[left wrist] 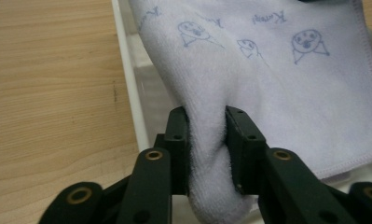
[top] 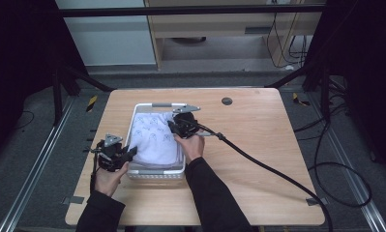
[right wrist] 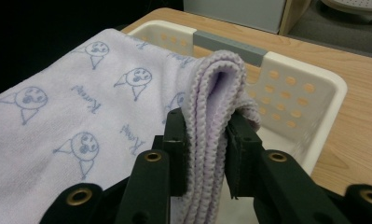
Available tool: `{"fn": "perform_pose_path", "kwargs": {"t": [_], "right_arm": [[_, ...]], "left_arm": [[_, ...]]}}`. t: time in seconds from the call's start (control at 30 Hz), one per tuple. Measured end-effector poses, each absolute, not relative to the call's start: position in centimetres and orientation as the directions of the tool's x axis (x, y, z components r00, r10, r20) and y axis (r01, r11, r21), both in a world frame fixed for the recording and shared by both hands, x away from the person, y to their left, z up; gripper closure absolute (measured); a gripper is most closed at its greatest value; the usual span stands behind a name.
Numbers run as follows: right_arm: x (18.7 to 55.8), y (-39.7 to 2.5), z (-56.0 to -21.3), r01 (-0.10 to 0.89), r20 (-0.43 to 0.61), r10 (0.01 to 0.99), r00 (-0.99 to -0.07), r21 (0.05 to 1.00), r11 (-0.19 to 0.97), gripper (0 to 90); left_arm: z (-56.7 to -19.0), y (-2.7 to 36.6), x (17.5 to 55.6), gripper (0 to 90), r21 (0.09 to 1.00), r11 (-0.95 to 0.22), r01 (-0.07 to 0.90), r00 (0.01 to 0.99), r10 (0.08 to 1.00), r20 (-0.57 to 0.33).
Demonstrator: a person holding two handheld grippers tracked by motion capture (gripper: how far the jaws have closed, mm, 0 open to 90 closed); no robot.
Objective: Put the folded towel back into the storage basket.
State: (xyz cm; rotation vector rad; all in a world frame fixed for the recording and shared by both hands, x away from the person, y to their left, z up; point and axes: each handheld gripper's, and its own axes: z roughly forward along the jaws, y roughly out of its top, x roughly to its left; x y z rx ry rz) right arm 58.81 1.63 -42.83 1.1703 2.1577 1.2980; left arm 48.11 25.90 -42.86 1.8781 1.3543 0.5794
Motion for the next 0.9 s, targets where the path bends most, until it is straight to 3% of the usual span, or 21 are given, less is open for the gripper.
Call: {"fn": "perform_pose_path", "kwargs": {"t": [0.17, 0.5, 0.77, 0.9], "right_arm": [[58.9, 1.3, -43.2, 0.452, 0.037, 0.816, -0.577, 0.846, 0.282, 51.6], [58.1, -0.7, -41.2, 0.396, 0.035, 0.827, -0.562, 0.888, 0.232, 44.5], [56.9, -3.8, -39.4, 0.380, 0.033, 0.834, -0.550, 0.899, 0.215, 26.3], [55.8, -6.6, -39.0, 0.375, 0.038, 0.846, -0.532, 0.906, 0.195, 22.8]], "left_arm": [[-42.5, 26.4, 48.1, 60.3, 0.789, -0.155, 0.595, 0.317, 0.947, -0.053], [-41.1, 26.4, 47.2, 59.0, 0.836, -0.129, 0.533, 0.344, 0.936, -0.074], [-39.7, 27.1, 46.4, 52.8, 0.877, -0.103, 0.469, 0.372, 0.924, -0.090], [-39.6, 27.6, 46.3, 48.2, 0.881, -0.114, 0.460, 0.387, 0.918, -0.083]]}}
